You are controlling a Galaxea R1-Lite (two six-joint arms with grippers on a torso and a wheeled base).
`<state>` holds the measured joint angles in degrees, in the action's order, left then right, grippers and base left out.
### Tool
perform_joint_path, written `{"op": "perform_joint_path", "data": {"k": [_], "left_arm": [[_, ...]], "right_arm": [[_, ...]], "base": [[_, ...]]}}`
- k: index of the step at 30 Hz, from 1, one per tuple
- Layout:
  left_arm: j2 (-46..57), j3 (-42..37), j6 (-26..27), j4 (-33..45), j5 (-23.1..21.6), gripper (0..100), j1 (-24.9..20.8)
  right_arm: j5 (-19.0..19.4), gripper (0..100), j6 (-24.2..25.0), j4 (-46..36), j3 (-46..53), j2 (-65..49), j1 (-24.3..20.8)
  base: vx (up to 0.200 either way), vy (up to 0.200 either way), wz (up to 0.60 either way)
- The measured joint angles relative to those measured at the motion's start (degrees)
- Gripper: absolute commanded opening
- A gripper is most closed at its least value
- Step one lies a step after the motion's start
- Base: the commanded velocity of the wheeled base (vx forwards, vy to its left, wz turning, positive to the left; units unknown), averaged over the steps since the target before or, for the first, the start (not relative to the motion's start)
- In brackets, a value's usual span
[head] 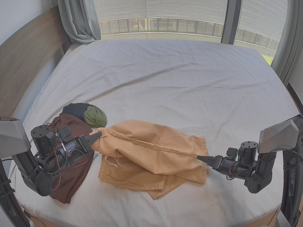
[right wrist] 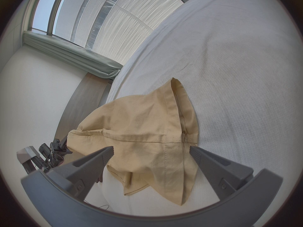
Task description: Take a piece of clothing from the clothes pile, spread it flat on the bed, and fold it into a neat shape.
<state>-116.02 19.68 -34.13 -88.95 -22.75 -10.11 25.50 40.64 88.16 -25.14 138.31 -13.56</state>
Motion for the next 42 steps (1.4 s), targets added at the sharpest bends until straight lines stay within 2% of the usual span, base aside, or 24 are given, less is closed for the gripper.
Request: {"op": "perform_joint_path", "data": {"k": [6,21,32,42], "left_arm": [[-1.45,0.3,3.07,0.0,0.0,0,1.67],[-2.67,0.44,3.32,-0.02,-0.05,0,2.08],[-2.83,0.46,3.32,-0.02,-0.05,0,2.04],[-2.78,0.48,3.32,-0.02,-0.02,0,2.1]], "right_arm": [[1.18,100,0.55,0.07,-0.18,0.28,-0.88],[2.05,100,0.6,0.05,1.94,-4.61,-2.78],[4.38,100,0.84,0.07,2.76,-8.74,-1.88],[4.44,100,0.79,0.07,-0.2,-4.91,-0.69]], "base": [[0.0,0.0,0.0],[0.0,0.0,0.0],[0.0,0.0,0.0],[0.0,0.0,0.0]]}}
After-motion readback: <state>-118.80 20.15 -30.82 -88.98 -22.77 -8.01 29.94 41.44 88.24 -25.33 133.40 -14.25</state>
